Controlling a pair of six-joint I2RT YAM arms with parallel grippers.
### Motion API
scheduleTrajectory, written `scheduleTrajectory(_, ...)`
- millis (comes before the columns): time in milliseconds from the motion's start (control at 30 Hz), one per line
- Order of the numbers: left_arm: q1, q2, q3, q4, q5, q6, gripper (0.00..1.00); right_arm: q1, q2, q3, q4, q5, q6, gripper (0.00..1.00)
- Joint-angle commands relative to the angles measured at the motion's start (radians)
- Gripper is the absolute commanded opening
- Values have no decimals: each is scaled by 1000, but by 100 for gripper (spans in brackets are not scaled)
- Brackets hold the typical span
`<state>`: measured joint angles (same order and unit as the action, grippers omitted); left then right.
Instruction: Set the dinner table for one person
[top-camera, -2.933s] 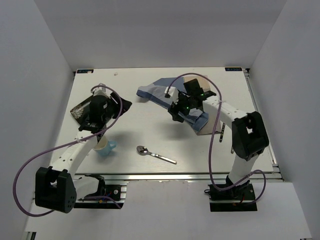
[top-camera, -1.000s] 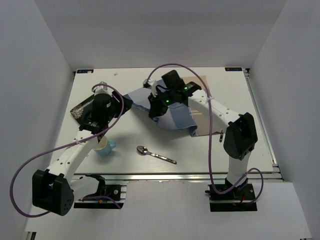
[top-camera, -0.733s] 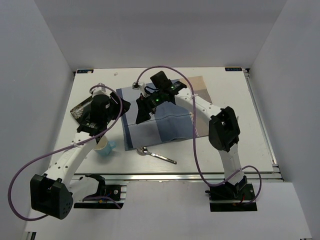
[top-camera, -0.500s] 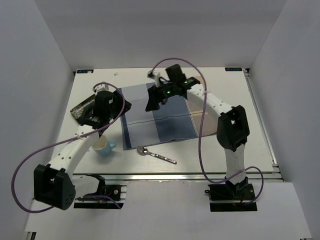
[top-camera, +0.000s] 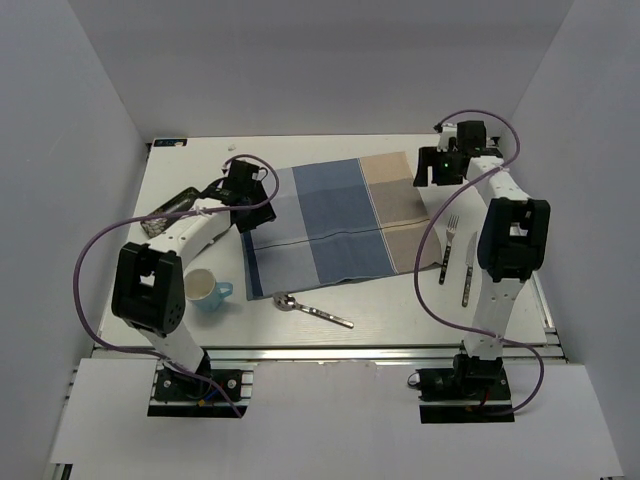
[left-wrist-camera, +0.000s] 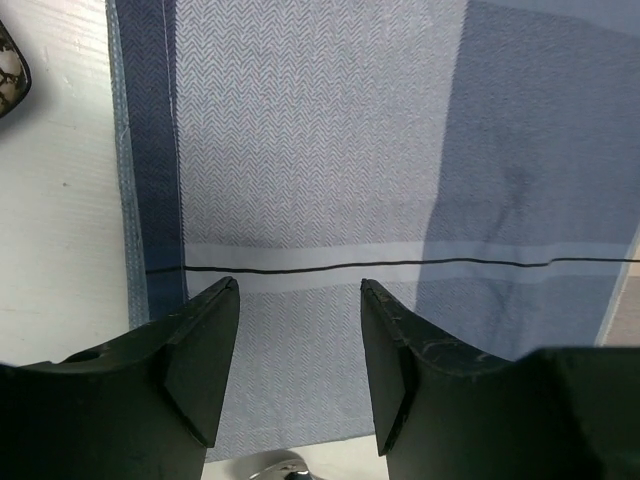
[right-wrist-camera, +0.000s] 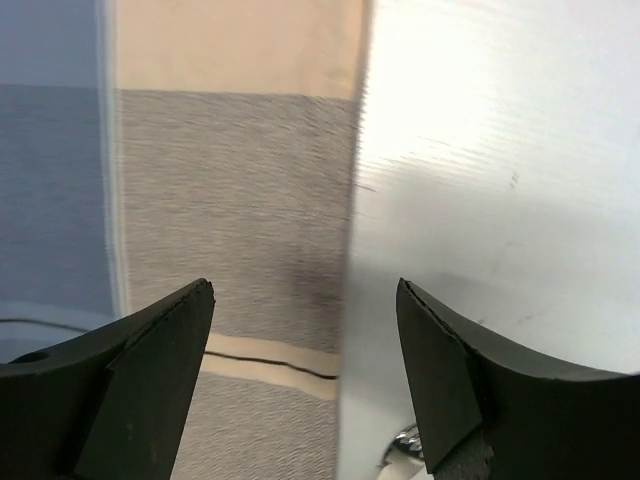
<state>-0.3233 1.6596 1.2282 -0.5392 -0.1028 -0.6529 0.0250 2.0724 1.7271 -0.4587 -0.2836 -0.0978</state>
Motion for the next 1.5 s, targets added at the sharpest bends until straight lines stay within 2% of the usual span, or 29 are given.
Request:
scheduleTrajectory(0,-5,-3,63,-62,-40,42,62,-5,69,34,-14,34,-17,78)
scheduleTrajectory(267,-5,-26,50,-64,-60,38,61,-13,183,75,-8,15,-31,78)
scheduleTrajectory(467,-5,-57,16,-59,-77,24,62,-13,201,63,-21,-78,-19,68)
scheduleTrajectory(567,-5,-66,7,-58,-77,16,62,-1,201,34,-26,-103,-8,56)
scheduleTrajectory(633,-5,-69,4,-57,-77,16,62,7,204,16,-24,-106,-2,46)
scheduleTrajectory(767,-5,-67,7,-67,-77,19,62,21,212,8,-6,-79,24,18)
scheduleTrajectory(800,-5,-66,5,-70,-77,21,62,20,210,8,-5,-69,26,15)
scheduleTrajectory(833,-5,-67,4,-73,-78,19,62,18,209,12,-2,-51,27,7)
scheduleTrajectory(900,-5,-70,-2,-71,-78,16,62,15,206,19,6,-36,27,1)
scheduleTrajectory(1133,-5,-92,-35,-61,-81,6,62,-13,172,34,23,29,56,0)
scheduleTrajectory(1233,-5,-92,-38,-61,-84,6,62,-65,152,2,14,23,56,0)
scheduleTrajectory(1467,-5,-84,-44,-54,-81,12,62,-73,75,-132,22,-32,59,0)
